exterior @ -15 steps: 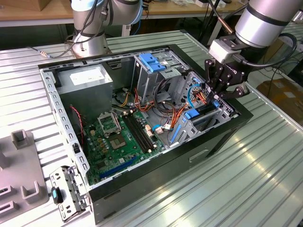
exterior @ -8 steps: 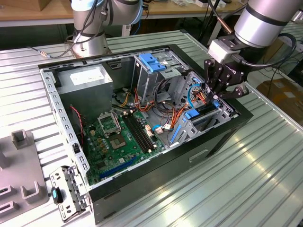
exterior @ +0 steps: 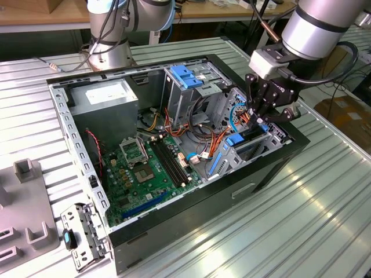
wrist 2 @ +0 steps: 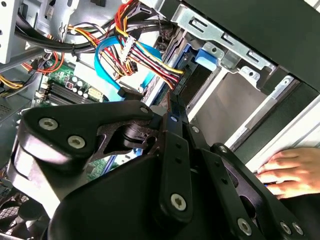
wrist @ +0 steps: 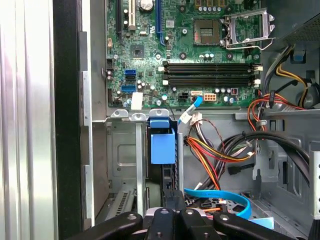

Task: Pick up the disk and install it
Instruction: 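Insert the second disk wire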

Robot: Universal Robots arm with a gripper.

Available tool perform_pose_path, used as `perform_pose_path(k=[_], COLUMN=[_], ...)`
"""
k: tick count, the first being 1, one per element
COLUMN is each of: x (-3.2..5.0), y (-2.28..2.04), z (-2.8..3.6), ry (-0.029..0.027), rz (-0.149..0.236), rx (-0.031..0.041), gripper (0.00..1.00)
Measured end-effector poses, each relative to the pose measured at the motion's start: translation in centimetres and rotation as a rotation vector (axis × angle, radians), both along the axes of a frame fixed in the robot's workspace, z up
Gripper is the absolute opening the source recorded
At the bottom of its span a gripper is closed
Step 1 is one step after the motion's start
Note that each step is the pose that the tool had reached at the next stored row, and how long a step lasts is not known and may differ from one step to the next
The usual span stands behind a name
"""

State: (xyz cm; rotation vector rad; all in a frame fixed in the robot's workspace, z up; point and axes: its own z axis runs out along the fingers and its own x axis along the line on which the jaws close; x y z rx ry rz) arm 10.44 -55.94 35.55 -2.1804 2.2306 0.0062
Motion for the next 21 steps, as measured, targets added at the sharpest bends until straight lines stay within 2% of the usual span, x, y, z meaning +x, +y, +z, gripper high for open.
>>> perform_pose_path(k=[3, 4, 7, 11, 14, 16, 18, 21], x=[0.0, 0.0, 0.0, 0.0, -0.08, -0.67, -1.66, -1.71], y=[0.0, 0.0, 0.0, 0.0, 0.06, 0.31, 0.49, 1.34], z=[0.45, 0.82, 1.49, 2.68, 3.04, 3.06, 3.06, 3.07], ry=[0.0, 0.0, 0.0, 0.0, 0.0, 0.0, 0.0, 0.0], rz=[0.0, 0.0, 0.0, 0.0, 0.0, 0.0, 0.0, 0.0], rx=[0.0003, 0.0005, 0.0088, 0.0099, 0.0105, 0.0101, 0.0101, 0.0068], gripper=[0.11, 0.11, 0.11, 0.11, 0.11, 0.11, 0.11, 0.11])
